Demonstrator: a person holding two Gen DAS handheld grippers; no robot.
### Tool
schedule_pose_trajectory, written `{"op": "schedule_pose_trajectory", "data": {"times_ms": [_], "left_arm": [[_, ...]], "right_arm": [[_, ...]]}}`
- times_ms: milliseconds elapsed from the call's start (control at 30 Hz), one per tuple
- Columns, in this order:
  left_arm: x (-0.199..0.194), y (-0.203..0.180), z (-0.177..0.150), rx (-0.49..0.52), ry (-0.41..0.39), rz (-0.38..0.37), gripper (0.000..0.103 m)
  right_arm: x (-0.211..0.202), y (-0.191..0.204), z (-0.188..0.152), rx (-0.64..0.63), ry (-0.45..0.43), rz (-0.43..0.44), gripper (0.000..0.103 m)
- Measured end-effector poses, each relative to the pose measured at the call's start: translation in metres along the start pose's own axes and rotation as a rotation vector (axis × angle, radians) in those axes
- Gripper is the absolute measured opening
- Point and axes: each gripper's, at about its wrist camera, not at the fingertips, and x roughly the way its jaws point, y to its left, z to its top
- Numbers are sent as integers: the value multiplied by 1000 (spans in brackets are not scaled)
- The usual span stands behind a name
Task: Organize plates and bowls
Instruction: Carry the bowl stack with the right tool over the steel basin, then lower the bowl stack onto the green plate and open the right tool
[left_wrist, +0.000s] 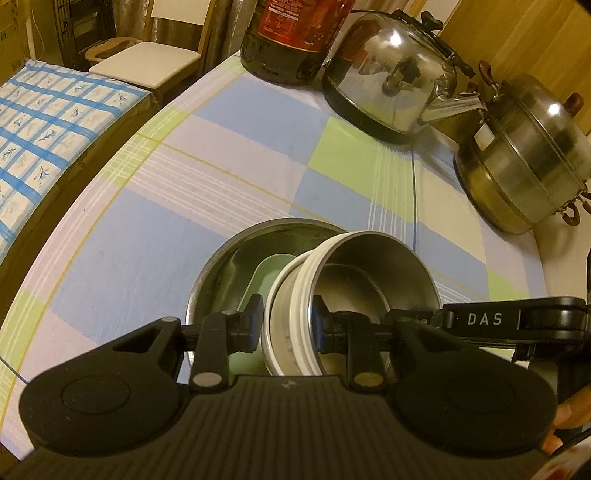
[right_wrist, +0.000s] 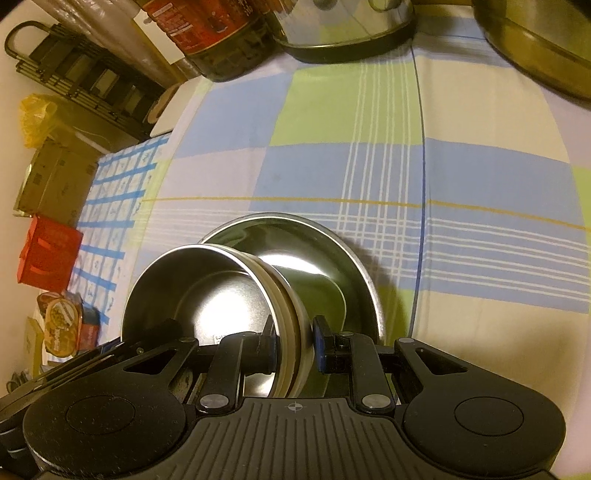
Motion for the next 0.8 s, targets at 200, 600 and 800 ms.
{"op": "schedule_pose_trajectory", "data": {"times_ms": [200,600,800], "left_arm": [[4,1,0,-2,9,-1,23],[6,0,-2,7,8,0,23],[7,1,-3,13,1,-2,24]], "right_arm": [[3,0,0,11,9,-3,20],[7,-6,0,41,21,4,20],[7,-3,-2,13,13,0,20]]}}
